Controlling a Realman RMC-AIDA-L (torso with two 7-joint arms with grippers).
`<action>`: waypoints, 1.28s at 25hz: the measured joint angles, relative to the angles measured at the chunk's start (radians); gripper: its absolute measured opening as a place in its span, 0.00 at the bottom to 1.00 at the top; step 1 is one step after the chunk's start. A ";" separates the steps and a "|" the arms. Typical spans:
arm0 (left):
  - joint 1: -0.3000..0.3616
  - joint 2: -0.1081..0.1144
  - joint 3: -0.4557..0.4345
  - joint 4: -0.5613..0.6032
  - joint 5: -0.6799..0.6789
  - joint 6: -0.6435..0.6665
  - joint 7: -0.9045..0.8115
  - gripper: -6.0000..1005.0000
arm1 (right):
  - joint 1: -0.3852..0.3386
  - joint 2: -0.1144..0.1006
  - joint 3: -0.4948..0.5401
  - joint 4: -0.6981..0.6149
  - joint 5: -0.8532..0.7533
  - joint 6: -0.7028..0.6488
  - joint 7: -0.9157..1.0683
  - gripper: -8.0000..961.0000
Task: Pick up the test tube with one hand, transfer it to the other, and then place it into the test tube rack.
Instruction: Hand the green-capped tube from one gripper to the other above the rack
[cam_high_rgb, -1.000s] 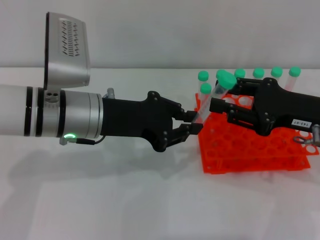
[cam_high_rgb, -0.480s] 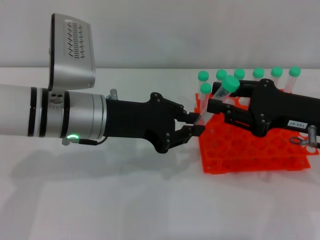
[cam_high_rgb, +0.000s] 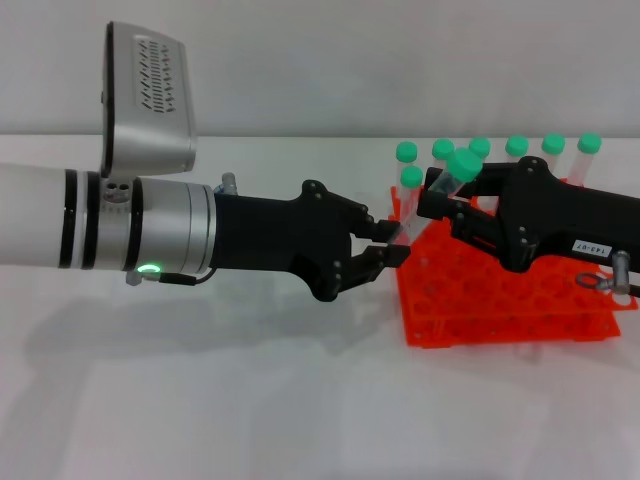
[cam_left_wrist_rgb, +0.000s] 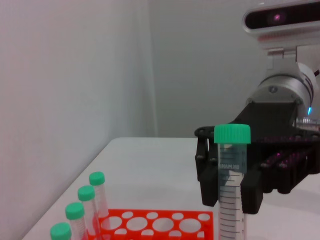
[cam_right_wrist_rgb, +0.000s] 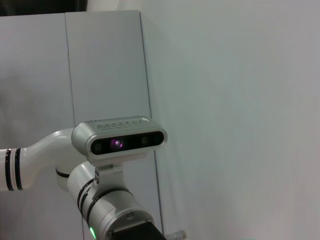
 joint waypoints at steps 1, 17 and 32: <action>-0.001 0.000 0.000 0.000 0.004 -0.001 0.000 0.26 | 0.000 0.000 0.000 0.000 0.000 0.001 0.000 0.24; 0.006 -0.001 -0.002 0.004 0.010 -0.012 -0.002 0.32 | 0.000 -0.001 0.000 0.015 0.006 0.004 -0.001 0.22; 0.057 -0.001 -0.062 0.027 -0.037 -0.013 -0.003 0.77 | -0.006 -0.004 0.001 0.024 0.007 0.016 -0.001 0.22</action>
